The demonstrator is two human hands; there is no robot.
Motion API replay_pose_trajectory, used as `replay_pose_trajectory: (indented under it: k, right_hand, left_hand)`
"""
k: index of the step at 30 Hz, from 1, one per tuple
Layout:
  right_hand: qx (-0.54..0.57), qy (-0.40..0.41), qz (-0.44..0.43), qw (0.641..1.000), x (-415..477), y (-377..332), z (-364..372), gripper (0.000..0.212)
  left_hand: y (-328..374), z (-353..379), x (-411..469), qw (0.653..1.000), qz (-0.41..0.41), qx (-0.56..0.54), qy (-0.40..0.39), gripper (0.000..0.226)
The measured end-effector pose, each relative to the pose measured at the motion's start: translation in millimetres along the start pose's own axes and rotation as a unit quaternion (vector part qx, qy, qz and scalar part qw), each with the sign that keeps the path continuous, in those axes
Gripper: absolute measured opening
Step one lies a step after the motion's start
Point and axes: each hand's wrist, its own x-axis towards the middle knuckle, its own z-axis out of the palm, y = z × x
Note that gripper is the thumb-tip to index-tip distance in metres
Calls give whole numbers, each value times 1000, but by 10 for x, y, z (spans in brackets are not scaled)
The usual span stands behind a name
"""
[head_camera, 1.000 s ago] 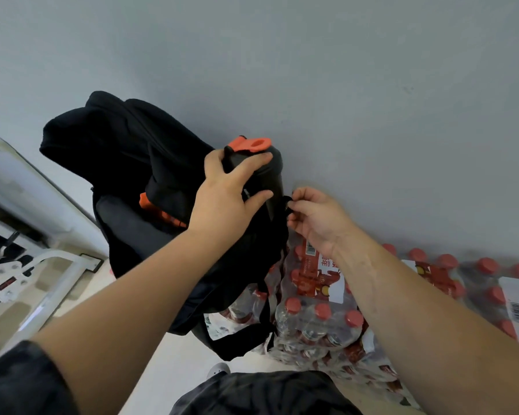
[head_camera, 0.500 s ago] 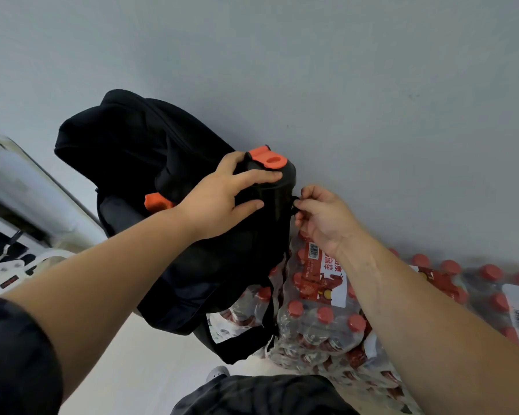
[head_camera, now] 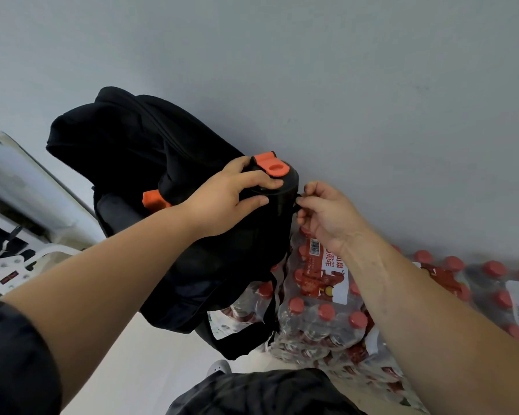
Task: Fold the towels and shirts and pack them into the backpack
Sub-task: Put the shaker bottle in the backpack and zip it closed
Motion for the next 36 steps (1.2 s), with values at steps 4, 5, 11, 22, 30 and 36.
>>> replay_pose_trajectory:
  k: [4, 5, 11, 22, 30, 36]
  right_hand:
    - [28, 20, 11, 999, 26, 14, 26, 35]
    - [32, 26, 15, 999, 37, 16, 25, 35]
    - [9, 34, 18, 999, 55, 57, 8, 34]
    - [-95, 65, 30, 993, -72, -6, 75, 14]
    - [-244, 179, -93, 949, -384, 128, 255, 28]
    - [-348, 224, -245, 877, -582, -30, 585, 26]
  left_hand:
    - [-62, 33, -63, 1000, -5, 0, -7, 38]
    - [-67, 52, -84, 1000, -10, 0, -9, 38]
    - [-63, 153, -190, 998, -43, 7, -34, 40]
    - [135, 102, -118, 995, -54, 70, -52, 40]
    - [462, 97, -161, 983, -94, 140, -73, 51]
    - [424, -283, -471, 993, 9, 96, 61, 45]
